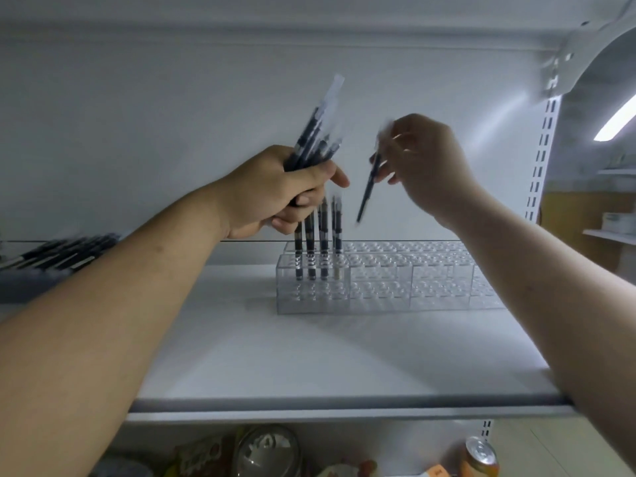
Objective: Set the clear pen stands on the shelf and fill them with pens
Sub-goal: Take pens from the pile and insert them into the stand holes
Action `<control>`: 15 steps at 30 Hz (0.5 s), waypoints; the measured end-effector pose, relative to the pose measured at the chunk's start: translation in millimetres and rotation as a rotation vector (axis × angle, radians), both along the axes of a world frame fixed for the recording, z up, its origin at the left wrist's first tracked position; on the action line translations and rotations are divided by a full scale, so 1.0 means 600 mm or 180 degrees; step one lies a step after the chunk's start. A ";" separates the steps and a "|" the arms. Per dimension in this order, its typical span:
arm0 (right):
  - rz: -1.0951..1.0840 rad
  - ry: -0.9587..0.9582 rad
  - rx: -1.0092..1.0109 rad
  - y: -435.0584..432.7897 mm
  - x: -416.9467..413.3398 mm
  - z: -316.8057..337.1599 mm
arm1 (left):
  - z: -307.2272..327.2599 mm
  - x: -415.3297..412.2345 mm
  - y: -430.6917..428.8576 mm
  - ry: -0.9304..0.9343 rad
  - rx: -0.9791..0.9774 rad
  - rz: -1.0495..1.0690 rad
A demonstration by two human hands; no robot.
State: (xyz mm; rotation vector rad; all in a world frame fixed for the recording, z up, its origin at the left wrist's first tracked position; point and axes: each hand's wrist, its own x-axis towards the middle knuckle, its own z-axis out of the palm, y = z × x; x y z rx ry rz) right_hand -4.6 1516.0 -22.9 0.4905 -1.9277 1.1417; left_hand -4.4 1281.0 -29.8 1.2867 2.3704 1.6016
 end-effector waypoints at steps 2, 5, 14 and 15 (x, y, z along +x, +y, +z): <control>-0.0044 -0.0096 0.0314 -0.006 0.001 -0.008 | 0.002 0.001 -0.002 -0.0026 0.0006 -0.0030; -0.0030 -0.0200 0.0505 -0.010 0.003 -0.015 | 0.004 0.001 -0.004 -0.0109 0.0063 -0.0095; -0.0025 -0.0394 0.0763 -0.017 0.007 -0.019 | 0.001 -0.007 0.000 -0.0499 0.0340 -0.0153; -0.0026 -0.0414 0.0776 -0.016 0.007 -0.019 | 0.001 -0.008 0.001 -0.0495 0.0338 -0.0155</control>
